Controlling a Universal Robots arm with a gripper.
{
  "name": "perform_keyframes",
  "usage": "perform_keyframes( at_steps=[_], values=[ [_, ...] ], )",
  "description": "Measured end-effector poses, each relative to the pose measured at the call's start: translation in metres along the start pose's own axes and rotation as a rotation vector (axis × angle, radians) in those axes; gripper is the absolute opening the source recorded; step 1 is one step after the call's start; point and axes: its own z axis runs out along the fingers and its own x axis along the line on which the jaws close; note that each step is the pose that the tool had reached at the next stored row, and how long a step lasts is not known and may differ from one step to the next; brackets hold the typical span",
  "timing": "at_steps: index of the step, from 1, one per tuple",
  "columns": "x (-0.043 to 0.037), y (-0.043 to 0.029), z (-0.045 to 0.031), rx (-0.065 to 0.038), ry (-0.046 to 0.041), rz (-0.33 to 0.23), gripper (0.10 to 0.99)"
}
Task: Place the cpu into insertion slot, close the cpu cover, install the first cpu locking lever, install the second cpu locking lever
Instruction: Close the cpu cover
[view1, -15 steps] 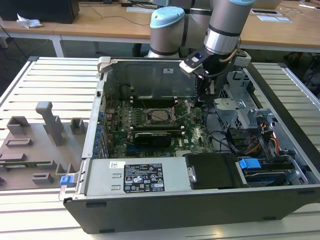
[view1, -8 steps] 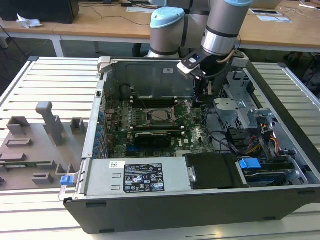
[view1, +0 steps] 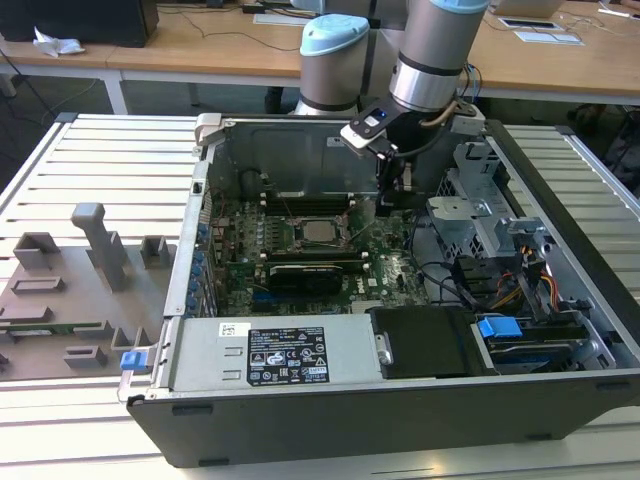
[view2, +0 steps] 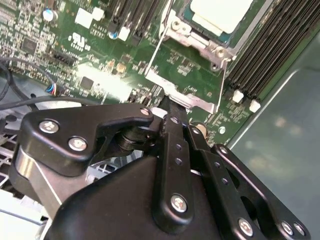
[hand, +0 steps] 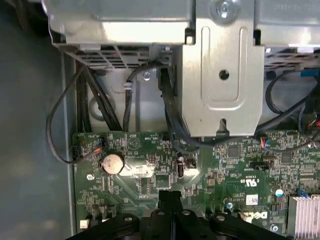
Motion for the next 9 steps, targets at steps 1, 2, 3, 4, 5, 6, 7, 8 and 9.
perform_keyframes(
  at_steps=[1, 2, 3, 4, 5, 6, 7, 8, 9],
  values=[
    [0.0, -0.0023, 0.0002, 0.0, 0.0, 0.0, 0.106],
    [0.0, -0.004, 0.0003, 0.0, 0.0001, 0.0, 0.106],
    [0.0, -0.0065, 0.0006, 0.0, 0.0002, 0.0, 0.106],
    [-0.0001, -0.0087, 0.0008, 0.0, 0.0002, 0.0, 0.106],
    [-0.0001, -0.0106, 0.001, 0.0, 0.0001, 0.0, 0.106],
    [-0.0001, -0.0118, 0.0011, 0.0, 0.0001, 0.0, 0.106],
    [-0.0001, -0.013, 0.0013, 0.0, 0.0002, 0.0, 0.106],
    [-0.0001, -0.0141, 0.0014, 0.0, 0.0001, 0.0, 0.106],
    [-0.0001, -0.016, 0.0016, 0.0, 0.0002, 0.0, 0.106]
  ],
)
